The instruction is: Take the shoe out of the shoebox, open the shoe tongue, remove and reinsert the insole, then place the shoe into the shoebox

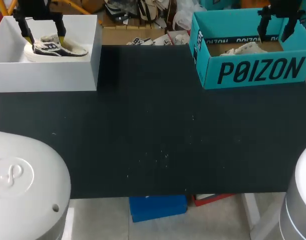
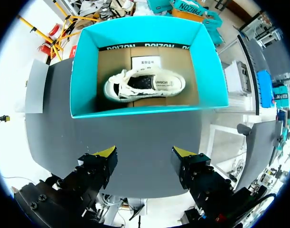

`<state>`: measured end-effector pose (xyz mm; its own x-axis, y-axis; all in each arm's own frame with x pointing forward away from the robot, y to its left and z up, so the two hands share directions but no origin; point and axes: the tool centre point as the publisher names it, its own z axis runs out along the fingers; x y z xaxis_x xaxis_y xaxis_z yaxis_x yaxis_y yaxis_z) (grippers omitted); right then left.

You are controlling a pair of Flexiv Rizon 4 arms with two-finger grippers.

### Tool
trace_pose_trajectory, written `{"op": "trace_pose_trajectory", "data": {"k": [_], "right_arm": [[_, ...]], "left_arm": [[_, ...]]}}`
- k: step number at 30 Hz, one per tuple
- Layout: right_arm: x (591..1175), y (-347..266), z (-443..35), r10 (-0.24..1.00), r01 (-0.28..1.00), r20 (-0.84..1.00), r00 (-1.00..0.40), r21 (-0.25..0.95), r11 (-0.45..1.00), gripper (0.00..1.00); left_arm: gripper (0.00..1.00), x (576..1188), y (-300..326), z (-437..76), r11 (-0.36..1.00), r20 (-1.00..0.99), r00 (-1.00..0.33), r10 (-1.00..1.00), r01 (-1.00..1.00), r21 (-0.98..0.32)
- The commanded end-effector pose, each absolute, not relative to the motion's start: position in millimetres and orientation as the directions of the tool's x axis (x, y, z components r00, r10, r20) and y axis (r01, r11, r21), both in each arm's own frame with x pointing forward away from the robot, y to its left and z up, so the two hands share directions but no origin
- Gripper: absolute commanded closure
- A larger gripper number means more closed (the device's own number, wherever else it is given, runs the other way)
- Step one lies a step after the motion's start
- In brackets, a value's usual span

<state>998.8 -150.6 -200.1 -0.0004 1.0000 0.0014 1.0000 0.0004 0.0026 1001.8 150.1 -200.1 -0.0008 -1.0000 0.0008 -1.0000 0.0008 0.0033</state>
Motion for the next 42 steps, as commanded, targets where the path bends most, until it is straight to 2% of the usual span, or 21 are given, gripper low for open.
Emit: {"op": "trace_pose_trajectory", "data": {"k": [1,18,20,21,23,25,26,34,40,42], "right_arm": [[999,-151,-200,1.000,1.000,0.001,0.000,0.003,0.000,0.00],[999,-151,-200,1.000,1.000,0.001,0.000,0.003,0.000,0.00],[999,-151,-200,1.000,1.000,0.001,0.000,0.003,0.000,0.00],[999,-151,-200,1.000,1.000,0.001,0.000,0.003,0.000,0.00],[999,-151,-200,1.000,1.000,0.001,0.000,0.003,0.000,0.00],[999,-151,-200,1.000,1.000,0.001,0.000,0.003,0.000,0.00],[999,-151,-200,1.000,1.000,0.001,0.000,0.003,0.000,0.00],[999,-151,-200,1.000,1.000,0.001,0.000,0.003,0.000,0.00],[999,-151,-200,1.000,1.000,0.001,0.000,0.003,0.000,0.00],[999,-151,-200,1.000,1.000,0.001,0.000,0.003,0.000,0.00]], "left_arm": [[0.00,1002,150,-200,0.001,0.001,-0.001,-1.000,-1.000,0.003],[0.00,1002,150,-200,0.001,0.001,-0.001,-1.000,-1.000,0.003],[0.00,1005,159,-193,0.258,0.061,-0.266,-0.962,-0.960,-0.108],[0.00,1005,164,-190,0.432,0.051,-0.443,-0.895,-0.890,-0.146],[0.00,1009,175,-185,0.642,0.047,-0.661,-0.749,-0.741,-0.197],[0.00,1009,186,-184,0.880,-0.003,-0.899,-0.437,-0.427,-0.208],[0.00,1009,192,-184,0.917,-0.017,-0.936,-0.351,-0.341,-0.207],[0.00,1010,198,-185,0.974,-0.030,-0.995,-0.099,-0.091,-0.209],[0.00,1010,198,-185,0.974,-0.030,-0.995,-0.099,-0.091,-0.209],[0.00,1015,199,-188,0.951,0.035,-0.989,0.143,0.128,-0.281]]}}
